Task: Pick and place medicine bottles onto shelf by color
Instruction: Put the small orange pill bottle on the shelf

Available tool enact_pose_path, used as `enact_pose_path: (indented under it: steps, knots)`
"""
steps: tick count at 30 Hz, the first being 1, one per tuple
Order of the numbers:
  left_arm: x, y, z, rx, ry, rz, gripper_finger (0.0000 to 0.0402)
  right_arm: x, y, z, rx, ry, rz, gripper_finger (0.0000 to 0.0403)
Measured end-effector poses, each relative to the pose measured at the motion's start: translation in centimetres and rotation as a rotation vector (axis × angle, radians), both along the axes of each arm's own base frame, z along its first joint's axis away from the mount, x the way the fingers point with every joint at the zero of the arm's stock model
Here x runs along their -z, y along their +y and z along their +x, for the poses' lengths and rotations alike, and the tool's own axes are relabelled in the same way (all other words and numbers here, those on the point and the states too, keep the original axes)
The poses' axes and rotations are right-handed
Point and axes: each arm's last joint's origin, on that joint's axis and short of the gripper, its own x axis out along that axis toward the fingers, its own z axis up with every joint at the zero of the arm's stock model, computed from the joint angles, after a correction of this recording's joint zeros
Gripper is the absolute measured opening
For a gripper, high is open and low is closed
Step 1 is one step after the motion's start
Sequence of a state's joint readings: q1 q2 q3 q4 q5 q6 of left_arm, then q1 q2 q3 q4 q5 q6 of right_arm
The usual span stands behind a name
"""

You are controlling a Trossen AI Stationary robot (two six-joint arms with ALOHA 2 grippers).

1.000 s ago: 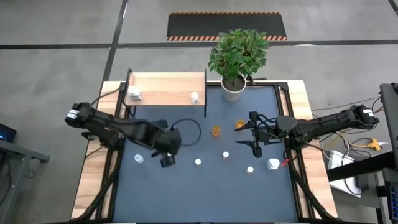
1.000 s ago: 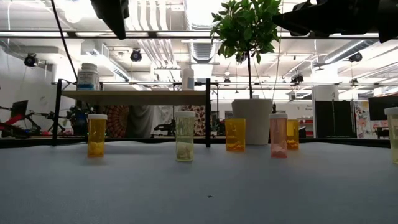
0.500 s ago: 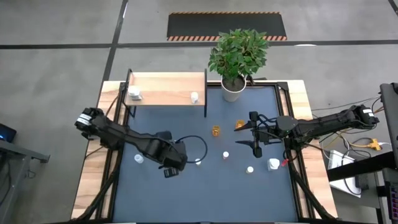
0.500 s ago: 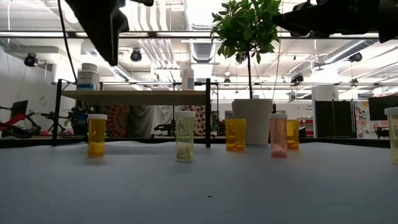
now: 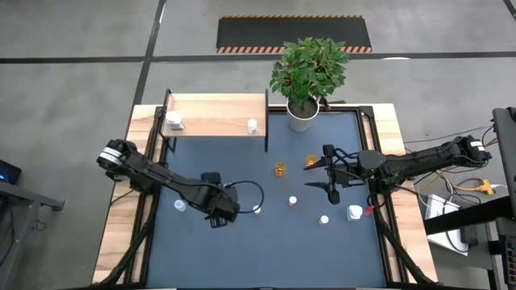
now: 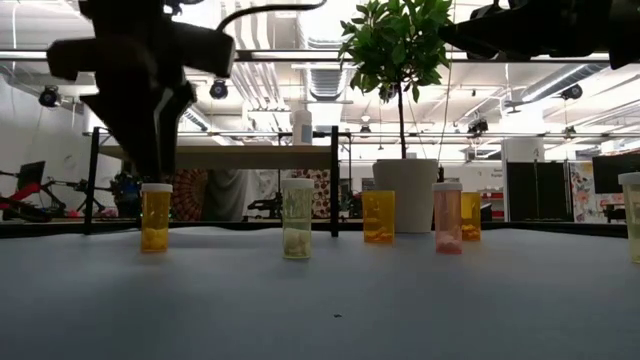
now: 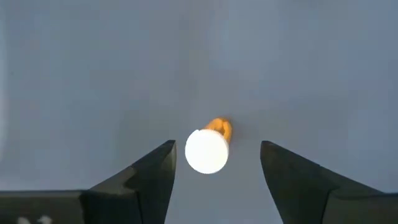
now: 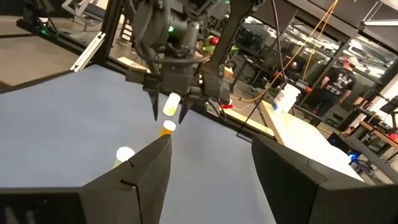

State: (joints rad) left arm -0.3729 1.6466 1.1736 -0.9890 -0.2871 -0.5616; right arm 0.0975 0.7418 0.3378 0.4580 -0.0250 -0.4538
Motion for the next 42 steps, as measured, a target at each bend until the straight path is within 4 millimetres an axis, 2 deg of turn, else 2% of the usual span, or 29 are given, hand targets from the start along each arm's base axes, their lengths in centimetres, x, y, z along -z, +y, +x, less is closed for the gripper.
enact_pose_path:
  steps: [14, 20, 32, 38, 42]
  knots:
    - [2.4, 0.7, -0.6, -0.019, 0.006, 0.003, 0.0216, 0.0, 0.0, 0.0, 0.000, 0.000, -0.002, 0.0215]
    - [2.2, 0.7, -0.5, -0.018, -0.003, -0.001, 0.0204, 0.0, 0.0, 0.0, 0.000, -0.001, -0.002, 0.0215]
    - [2.3, 0.7, -0.5, -0.016, 0.003, -0.001, 0.0101, 0.0, 0.0, 0.0, 0.000, 0.000, -0.001, 0.0215]
    - [1.9, 0.5, -0.3, -0.014, -0.002, -0.025, 0.0103, 0.0, 0.0, 0.0, 0.000, -0.001, -0.001, 0.0215]
    - [0.0, 0.3, 0.6, 0.014, -0.039, -0.067, 0.0110, 0.0, 0.0, 0.0, 0.001, 0.000, -0.002, 0.0215]
